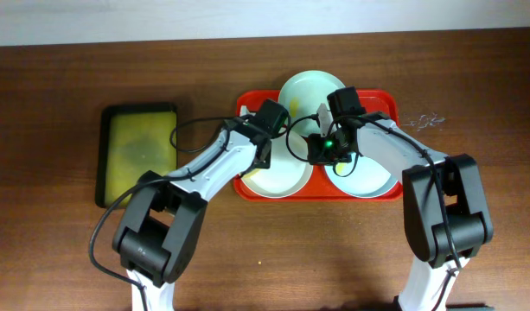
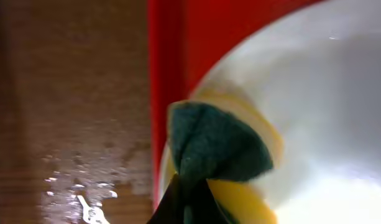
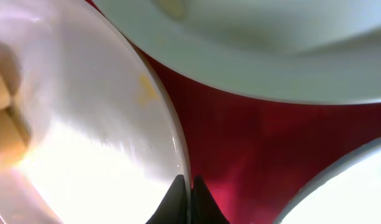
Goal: Clean dirty plates on tray and stack at the side
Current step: 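Scrub the white plate with the sponge in the left gripper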
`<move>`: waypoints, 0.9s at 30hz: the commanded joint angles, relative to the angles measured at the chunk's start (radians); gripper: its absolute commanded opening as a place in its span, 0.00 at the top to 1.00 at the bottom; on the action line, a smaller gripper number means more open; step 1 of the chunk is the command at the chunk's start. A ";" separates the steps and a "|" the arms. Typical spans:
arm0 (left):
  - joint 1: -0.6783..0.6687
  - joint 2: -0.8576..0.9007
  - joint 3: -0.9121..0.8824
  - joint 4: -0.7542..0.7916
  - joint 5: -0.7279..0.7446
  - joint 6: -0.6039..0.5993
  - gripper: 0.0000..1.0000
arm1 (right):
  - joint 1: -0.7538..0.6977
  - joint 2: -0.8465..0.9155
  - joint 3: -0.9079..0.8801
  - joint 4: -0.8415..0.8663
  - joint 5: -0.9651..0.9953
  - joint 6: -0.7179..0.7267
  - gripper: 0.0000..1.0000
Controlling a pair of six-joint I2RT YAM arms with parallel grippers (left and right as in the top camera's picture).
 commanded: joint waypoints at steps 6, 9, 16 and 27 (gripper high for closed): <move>0.023 0.021 0.055 0.069 0.313 0.004 1.00 | -0.003 0.013 0.005 -0.007 0.027 -0.002 0.96; 0.023 0.075 0.009 0.135 0.387 -0.014 1.00 | -0.003 0.013 0.005 -0.007 0.027 -0.002 0.96; 0.040 0.086 0.014 -0.023 -0.172 -0.013 1.00 | -0.003 0.013 0.005 -0.007 0.027 -0.002 0.96; 0.035 0.022 0.042 0.193 0.481 -0.034 1.00 | -0.003 0.013 0.005 -0.007 0.027 -0.002 0.96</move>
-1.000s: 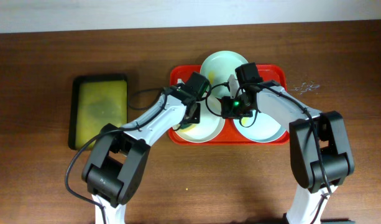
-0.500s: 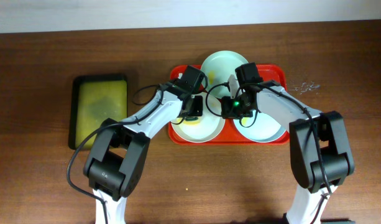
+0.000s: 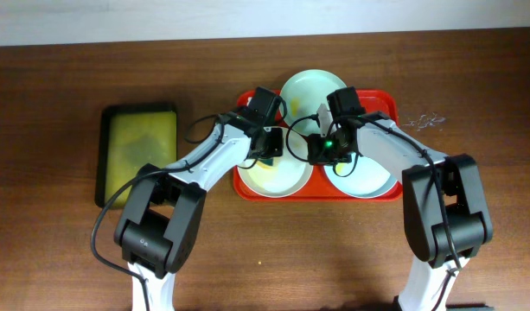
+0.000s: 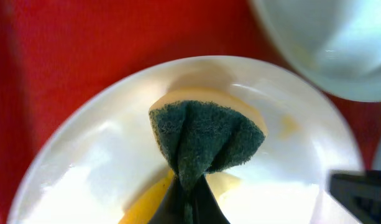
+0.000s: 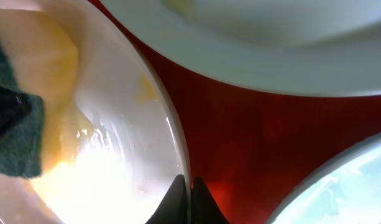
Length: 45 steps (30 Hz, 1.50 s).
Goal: Clean dirty plates on tray and stack at the side
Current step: 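Scrub the white plate with the sponge in the left gripper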
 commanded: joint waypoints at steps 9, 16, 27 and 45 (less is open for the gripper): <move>-0.010 -0.022 -0.101 -0.087 0.002 -0.031 1.00 | -0.005 0.011 0.005 -0.019 0.024 -0.003 0.96; 0.008 -0.128 -0.101 -0.081 -0.056 -0.024 1.00 | -0.005 0.011 0.005 -0.016 0.031 -0.003 0.96; -0.094 -0.027 -0.104 -0.138 -0.225 -0.031 1.00 | -0.005 0.011 0.005 -0.020 0.031 -0.004 0.96; -0.005 -0.039 -0.036 0.048 0.050 -0.077 1.00 | -0.005 0.011 0.005 -0.014 0.049 -0.003 0.95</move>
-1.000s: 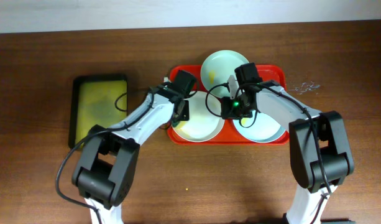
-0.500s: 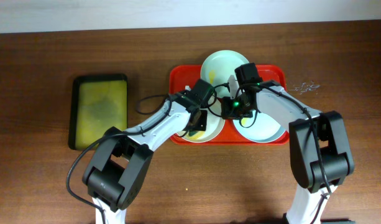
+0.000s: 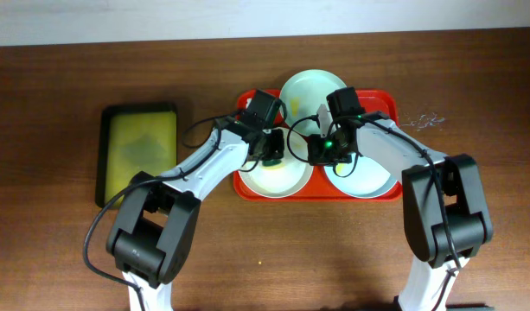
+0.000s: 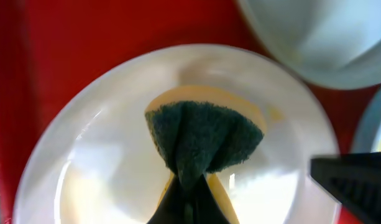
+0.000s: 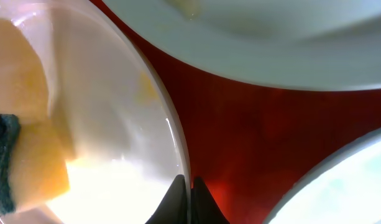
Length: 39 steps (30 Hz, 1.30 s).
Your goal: Clean dirty plates on tray and stack at the side
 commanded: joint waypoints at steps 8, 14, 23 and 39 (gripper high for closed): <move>0.026 0.090 0.024 -0.042 -0.383 0.016 1.00 | -0.005 0.011 0.002 -0.011 0.042 -0.003 0.96; 0.014 -0.041 0.024 -0.108 -0.462 0.015 1.00 | -0.005 0.011 0.002 -0.009 0.042 -0.003 0.96; -0.023 0.038 -0.028 -0.140 -0.051 0.015 1.00 | -0.005 0.011 0.002 -0.015 0.042 -0.003 0.96; 0.005 -0.169 -0.017 -0.181 -0.320 0.015 1.00 | -0.005 0.004 0.075 -0.076 0.042 -0.016 0.96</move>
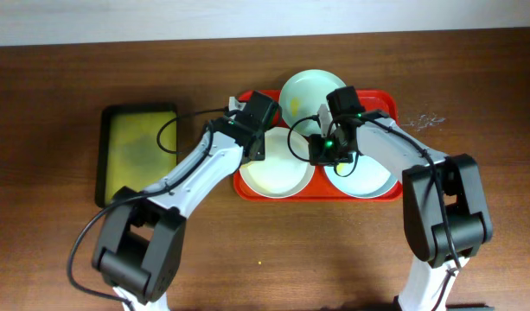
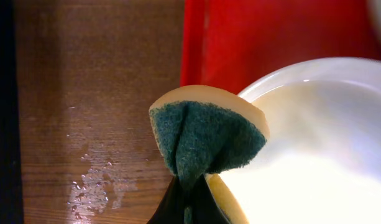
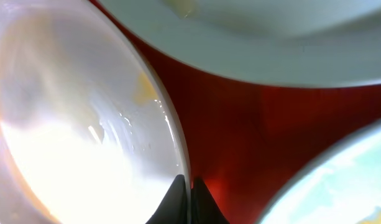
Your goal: Clean dirty plates on tray and stack at the side
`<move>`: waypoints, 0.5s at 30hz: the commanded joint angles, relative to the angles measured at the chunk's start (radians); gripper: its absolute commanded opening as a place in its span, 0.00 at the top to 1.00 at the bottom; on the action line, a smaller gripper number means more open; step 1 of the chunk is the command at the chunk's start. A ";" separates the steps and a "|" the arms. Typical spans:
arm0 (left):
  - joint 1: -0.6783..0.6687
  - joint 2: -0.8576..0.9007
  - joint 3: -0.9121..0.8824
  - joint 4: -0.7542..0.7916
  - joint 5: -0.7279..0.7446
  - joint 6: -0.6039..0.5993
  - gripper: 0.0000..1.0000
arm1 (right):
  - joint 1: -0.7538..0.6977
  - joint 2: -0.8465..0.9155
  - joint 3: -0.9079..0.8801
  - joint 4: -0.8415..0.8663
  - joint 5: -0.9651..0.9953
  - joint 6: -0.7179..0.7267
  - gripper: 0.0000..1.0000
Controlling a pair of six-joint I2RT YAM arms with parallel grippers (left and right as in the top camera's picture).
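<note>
A red tray [image 1: 247, 108] holds three plates. My left gripper [image 2: 189, 200] is shut on a folded green-and-yellow sponge [image 2: 206, 134], which hangs over the left rim of the front-left white plate [image 2: 314, 143] by the tray's left edge [image 2: 193, 56]. In the overhead view the left gripper [image 1: 254, 149] sits at that corner. My right gripper [image 3: 190, 186] is shut on the white plate's [image 3: 84, 143] right rim; a yellow smear [image 3: 143, 87] lies near it. The pale green plate [image 1: 309, 91] is behind, a third plate [image 1: 368, 177] to the right.
A black tray with yellowish liquid [image 1: 139, 154] lies on the table's left side. Water drops [image 2: 94, 180] wet the wood just left of the red tray. Faint marks [image 1: 424, 121] show on the table right of the tray.
My left gripper with the sponge has moved from over the white plate's middle to its left rim at the tray's edge. The right gripper still pinches the same rim.
First the sponge was at the white plate's left rim by the tray edge. Then it was on the plate's middle, and stayed there at the last earlier moment. Now it is back at the left rim. The right gripper held the plate's right rim throughout.
</note>
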 commanded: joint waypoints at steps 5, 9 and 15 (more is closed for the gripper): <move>0.143 -0.212 -0.006 -0.014 0.064 0.012 1.00 | 0.089 -0.014 0.318 -0.332 0.397 -0.075 0.96; 0.306 -0.223 -0.006 -0.076 0.064 0.011 1.00 | 0.257 -0.014 0.531 -0.521 0.903 -0.075 0.96; 0.503 -0.223 -0.006 -0.110 0.068 0.012 1.00 | 0.501 -0.014 0.629 -0.531 1.486 -0.253 0.96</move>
